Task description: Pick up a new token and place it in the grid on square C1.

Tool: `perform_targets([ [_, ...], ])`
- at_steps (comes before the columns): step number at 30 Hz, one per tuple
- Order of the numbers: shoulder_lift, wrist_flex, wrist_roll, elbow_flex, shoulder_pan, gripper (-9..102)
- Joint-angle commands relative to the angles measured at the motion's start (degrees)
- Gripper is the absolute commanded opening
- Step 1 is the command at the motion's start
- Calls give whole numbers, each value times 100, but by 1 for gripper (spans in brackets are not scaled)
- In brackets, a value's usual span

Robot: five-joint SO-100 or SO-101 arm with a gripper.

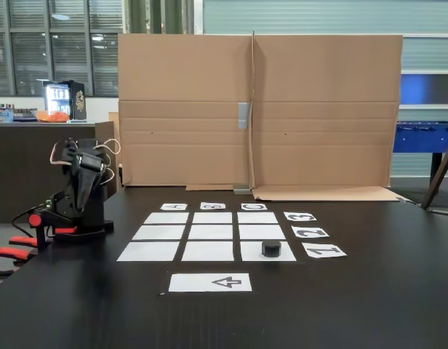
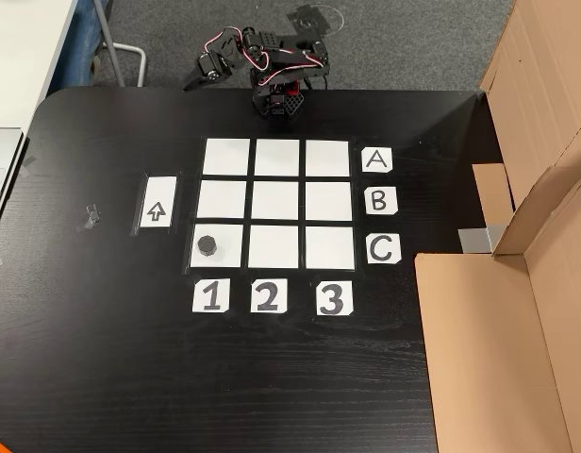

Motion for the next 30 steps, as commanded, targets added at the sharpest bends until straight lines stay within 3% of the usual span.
perform_targets([
  [1,281,281,9,202,114,0],
  [10,290,932,18,149,369,0],
  [30,316,958,53,149,448,0],
])
